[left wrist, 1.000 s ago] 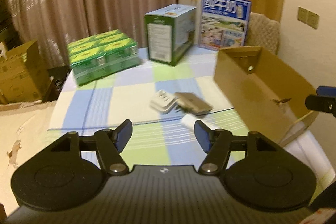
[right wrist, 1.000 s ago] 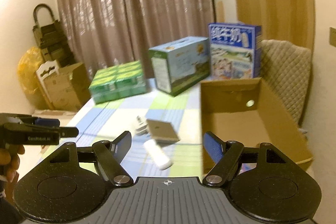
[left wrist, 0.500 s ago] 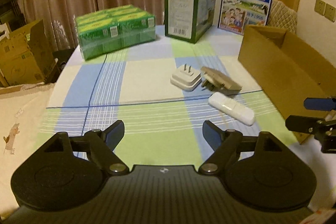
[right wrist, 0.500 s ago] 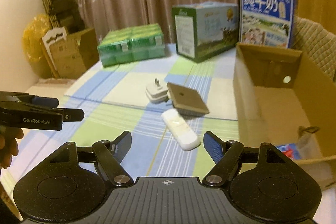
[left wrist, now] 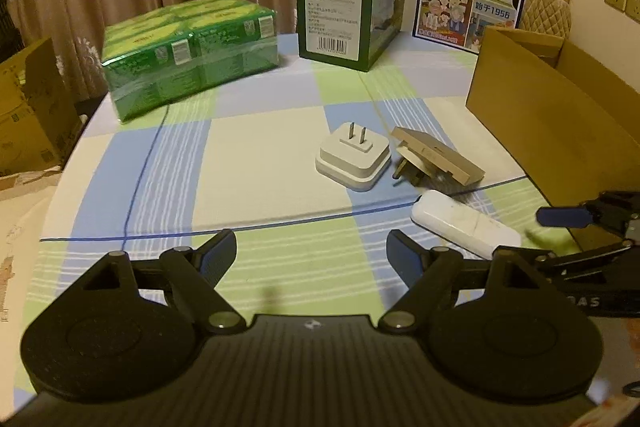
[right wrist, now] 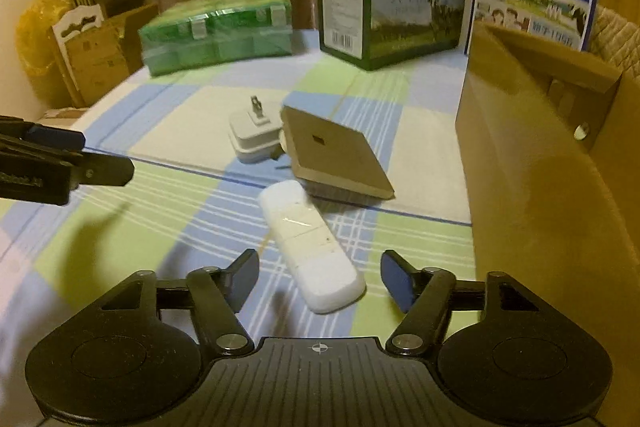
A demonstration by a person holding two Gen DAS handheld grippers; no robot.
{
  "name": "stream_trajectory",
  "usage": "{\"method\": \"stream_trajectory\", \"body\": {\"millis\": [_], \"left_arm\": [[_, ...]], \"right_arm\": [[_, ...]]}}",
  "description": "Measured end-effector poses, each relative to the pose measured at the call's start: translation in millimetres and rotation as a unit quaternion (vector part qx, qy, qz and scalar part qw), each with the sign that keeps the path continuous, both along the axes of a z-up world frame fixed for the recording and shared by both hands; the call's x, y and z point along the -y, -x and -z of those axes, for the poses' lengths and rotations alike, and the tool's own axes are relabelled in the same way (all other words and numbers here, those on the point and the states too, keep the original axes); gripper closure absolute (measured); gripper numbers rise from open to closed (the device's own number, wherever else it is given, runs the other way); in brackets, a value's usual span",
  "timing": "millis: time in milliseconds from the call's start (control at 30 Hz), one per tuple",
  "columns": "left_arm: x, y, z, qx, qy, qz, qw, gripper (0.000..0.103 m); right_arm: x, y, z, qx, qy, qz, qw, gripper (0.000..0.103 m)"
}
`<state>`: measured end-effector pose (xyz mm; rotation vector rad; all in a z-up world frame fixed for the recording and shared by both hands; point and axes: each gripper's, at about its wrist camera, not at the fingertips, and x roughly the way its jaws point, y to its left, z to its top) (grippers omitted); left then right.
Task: Organize rigid objects
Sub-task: 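Close the left tool on the white rectangular block while the right tool moves toward the gold panel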
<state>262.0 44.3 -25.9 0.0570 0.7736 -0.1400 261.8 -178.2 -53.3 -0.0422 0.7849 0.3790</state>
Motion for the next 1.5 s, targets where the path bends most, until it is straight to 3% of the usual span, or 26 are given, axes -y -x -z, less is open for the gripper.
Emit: {"method": "stream_trajectory", "body": {"millis": [200,433,600,767,933,1100,1367,1500], "left_arm": [[-2.6,-12.4,11.8,-0.027,0.024,0.003,0.9993,0.024],[-11.8,-14.3,15.4,-0.033,0.031,-0.011,0.9989,0.024],[-18.2,-16.2,18.2,-0.04,0.036,-0.019,0.9983,0.024],[-16.3,-17.2,22.4,-0.05,0.04,-0.017,0.9978,0.024],[-7.0,-17.9,25.1,-0.047,0.054,-0.021,0.9972,0.024],[11.7,-23.5,31.3,-0.063,0.096,-0.018,0.9933,0.032],[49.7,-30.3,45.1,-0.081,0.102,0.006,0.9915,0.044],[60.0,-34.6,50.9,-0.074,0.084,0.016,0.9936,0.044]], "right_arm": [[-9.0,-17.3,16.7,-0.022,0.015,-0.003,1.0,0.049],[-19.9,-14.9,18.0,-0.018,0.02,-0.013,1.0,0.066],[-34.8,-6.5,15.9,-0.031,-0.02,-0.031,0.999,0.066],[-50.2,-2.4,16.4,-0.035,-0.057,-0.082,0.994,0.066],[-39.9,5.0,9.3,-0.038,0.0,-0.047,0.998,0.054],[-17.6,16.3,4.2,-0.049,0.036,-0.011,0.998,0.053],[0.6,17.2,-1.3,-0.051,0.022,0.002,0.998,0.053],[1.9,13.7,0.8,-0.06,0.029,0.001,0.998,0.053]]}}
